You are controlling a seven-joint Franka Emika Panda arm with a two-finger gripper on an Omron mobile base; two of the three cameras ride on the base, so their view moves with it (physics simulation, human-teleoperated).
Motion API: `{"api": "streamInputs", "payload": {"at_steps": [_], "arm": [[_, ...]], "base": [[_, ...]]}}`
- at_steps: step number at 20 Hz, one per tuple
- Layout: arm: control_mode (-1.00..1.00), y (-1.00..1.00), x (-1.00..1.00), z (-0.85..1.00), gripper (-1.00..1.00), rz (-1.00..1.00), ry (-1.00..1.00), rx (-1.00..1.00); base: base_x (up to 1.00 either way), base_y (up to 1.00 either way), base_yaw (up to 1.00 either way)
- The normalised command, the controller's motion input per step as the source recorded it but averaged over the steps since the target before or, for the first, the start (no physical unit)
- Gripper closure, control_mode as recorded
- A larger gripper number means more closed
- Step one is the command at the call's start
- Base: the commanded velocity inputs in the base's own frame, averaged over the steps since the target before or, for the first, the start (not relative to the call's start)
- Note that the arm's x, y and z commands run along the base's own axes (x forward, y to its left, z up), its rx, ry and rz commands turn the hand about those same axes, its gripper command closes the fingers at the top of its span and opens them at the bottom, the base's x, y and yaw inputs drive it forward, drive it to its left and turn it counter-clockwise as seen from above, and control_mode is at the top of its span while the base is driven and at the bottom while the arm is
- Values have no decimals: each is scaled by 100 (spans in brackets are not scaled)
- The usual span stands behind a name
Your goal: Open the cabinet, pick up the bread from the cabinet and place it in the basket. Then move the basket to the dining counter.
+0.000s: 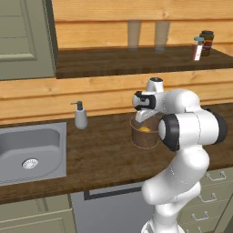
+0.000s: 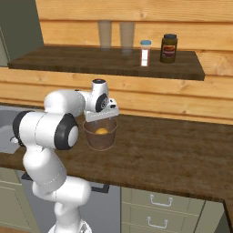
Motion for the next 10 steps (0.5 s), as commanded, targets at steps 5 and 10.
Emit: {"api": "streamInputs", "payload": {"at_steps": [5,10], "arm": [[-100,49,-45,3,-100,-1,0,0],[-100,31,-52,13,-100,-1,0,0]], "base": [[0,0,0],[0,0,0]]}}
